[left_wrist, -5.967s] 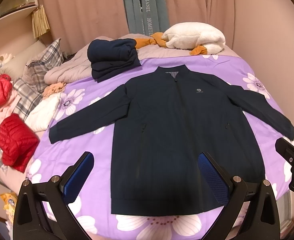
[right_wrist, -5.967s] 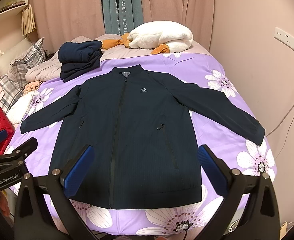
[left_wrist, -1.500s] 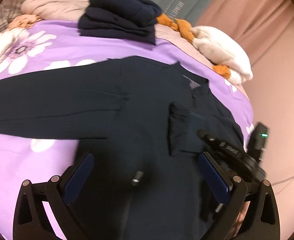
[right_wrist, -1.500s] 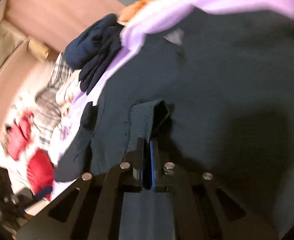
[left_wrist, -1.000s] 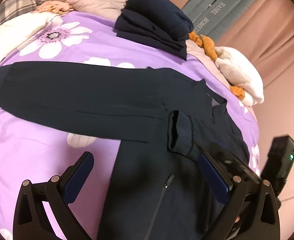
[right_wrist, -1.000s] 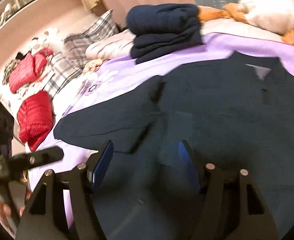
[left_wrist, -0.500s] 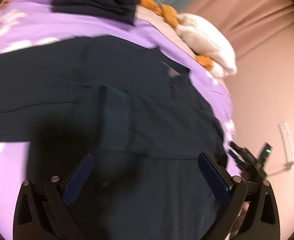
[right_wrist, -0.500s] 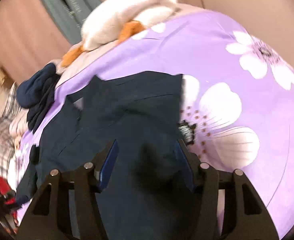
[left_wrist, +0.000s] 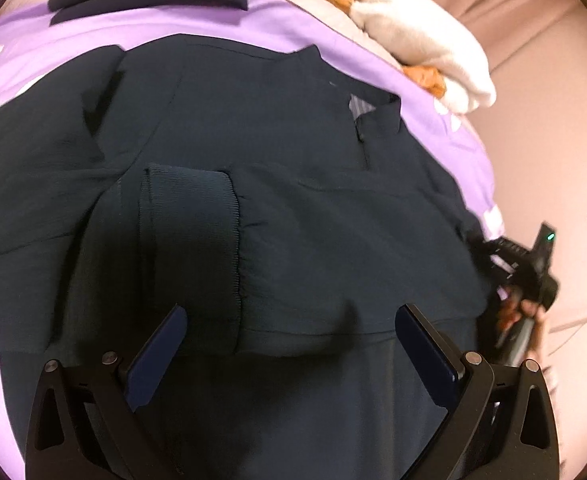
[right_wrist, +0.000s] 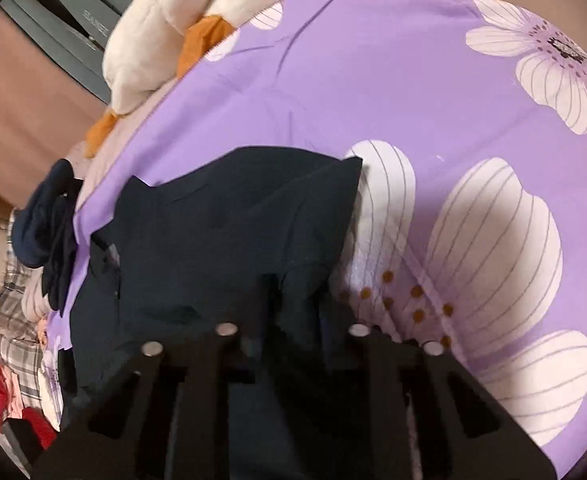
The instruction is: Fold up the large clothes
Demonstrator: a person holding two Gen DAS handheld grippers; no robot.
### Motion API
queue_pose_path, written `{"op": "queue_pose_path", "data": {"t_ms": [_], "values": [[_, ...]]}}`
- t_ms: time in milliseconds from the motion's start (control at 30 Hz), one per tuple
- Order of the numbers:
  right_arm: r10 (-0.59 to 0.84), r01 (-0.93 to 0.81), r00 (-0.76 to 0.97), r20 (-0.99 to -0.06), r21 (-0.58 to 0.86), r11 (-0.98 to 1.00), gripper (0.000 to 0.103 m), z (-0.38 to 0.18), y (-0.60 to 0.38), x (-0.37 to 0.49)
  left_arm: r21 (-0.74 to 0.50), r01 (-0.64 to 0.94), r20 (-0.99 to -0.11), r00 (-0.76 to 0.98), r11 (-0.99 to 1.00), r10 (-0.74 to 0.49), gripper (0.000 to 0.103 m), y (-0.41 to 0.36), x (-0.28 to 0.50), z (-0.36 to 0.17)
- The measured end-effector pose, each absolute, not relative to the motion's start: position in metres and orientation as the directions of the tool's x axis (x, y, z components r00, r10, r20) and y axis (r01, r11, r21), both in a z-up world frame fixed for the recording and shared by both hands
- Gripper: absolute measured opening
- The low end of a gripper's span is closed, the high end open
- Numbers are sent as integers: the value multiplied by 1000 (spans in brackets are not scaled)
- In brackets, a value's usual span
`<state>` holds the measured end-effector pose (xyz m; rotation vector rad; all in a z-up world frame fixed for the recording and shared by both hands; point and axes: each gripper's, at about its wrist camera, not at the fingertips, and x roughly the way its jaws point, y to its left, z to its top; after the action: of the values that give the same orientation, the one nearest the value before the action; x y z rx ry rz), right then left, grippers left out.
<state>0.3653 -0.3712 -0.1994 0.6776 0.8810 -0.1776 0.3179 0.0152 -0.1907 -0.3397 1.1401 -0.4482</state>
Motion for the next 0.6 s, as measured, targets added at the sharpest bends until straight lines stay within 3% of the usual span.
{"op": "queue_pose_path", "data": {"t_ms": [167, 267, 433, 500, 600], "values": [[151, 367, 745, -649, 589, 720, 4, -185, -407, 347, -450, 206, -797, 347, 869, -494, 103, 0, 324, -191], [126, 392, 704, -699, 530, 752, 5, -193, -410, 350, -413, 206, -820, 341, 887, -460, 103, -10, 332, -196], [122, 459, 687, -716, 559, 691, 25, -211, -415, 344, -406, 204, -827, 334, 891, -453, 103, -4, 332, -194], [16, 475, 690, -723, 470, 744, 38, -192, -414, 333, -385, 187, -834, 349, 904, -428, 103, 5, 329, -189], [-52, 390, 742, -669, 367, 845, 38, -159, -398, 313, -384, 185, -812, 399, 904, -427, 103, 11, 327, -179]]}}
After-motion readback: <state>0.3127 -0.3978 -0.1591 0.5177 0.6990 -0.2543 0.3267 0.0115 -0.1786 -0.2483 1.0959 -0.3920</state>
